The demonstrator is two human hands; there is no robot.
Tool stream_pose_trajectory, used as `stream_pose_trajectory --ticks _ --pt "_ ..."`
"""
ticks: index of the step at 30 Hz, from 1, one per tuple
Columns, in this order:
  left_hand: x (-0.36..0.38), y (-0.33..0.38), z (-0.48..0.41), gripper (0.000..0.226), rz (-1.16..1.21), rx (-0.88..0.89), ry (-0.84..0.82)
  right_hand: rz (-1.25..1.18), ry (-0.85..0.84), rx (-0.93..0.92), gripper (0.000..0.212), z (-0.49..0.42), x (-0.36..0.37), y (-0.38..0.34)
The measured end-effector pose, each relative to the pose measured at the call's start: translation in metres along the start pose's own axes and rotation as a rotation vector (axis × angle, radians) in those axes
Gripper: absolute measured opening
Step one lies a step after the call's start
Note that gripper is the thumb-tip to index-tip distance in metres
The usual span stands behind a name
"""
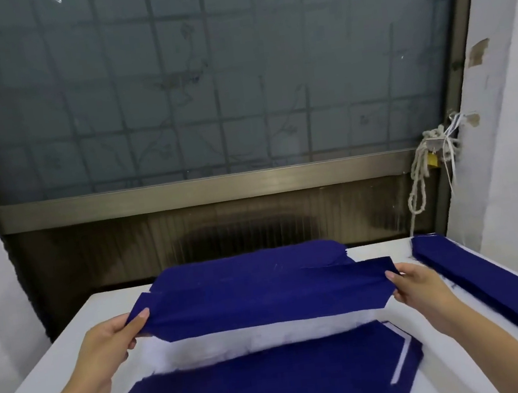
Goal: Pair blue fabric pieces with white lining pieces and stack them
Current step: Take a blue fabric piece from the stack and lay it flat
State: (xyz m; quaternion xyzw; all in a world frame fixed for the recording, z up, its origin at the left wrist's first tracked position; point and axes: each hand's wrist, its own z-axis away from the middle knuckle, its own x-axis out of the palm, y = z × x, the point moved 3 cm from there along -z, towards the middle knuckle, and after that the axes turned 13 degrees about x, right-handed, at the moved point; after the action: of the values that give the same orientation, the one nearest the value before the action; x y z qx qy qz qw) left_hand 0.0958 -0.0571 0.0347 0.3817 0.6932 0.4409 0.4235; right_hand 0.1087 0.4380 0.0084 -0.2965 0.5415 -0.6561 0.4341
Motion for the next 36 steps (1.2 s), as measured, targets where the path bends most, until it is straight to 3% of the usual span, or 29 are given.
stream_pose_trajectory --ticks 8,14,17,21,26,31,36 --pt "-0.021 -0.042 0.044 0.022 -0.014 -0.045 -0.085 0.115 -0.016 -0.019 0.010 0.041 -0.010 0.033" --pt "-0.019 -0.069 0.064 0.031 -0.105 0.072 -0.240 0.351 0.030 -0.176 0.019 0.052 -0.013 0.065" --pt "-0.018 -0.070 0.067 0.022 -0.113 0.141 -0.283 0.434 0.067 -0.265 0.019 0.056 -0.011 0.068" --pt "-0.017 -0.068 0.069 0.019 -0.129 0.198 -0.252 0.471 0.087 -0.301 0.009 0.056 -0.007 0.065" --pt "-0.022 -0.075 0.066 0.024 -0.219 0.269 -0.182 0.430 0.096 -0.340 0.031 0.056 -0.011 0.065" --pt "-0.024 -0.075 0.067 0.019 -0.148 0.250 -0.172 0.422 0.066 -0.339 0.022 0.059 -0.010 0.068" --pt "-0.023 -0.077 0.070 0.012 -0.307 0.295 -0.207 0.545 0.110 -0.317 0.012 0.054 -0.007 0.072"
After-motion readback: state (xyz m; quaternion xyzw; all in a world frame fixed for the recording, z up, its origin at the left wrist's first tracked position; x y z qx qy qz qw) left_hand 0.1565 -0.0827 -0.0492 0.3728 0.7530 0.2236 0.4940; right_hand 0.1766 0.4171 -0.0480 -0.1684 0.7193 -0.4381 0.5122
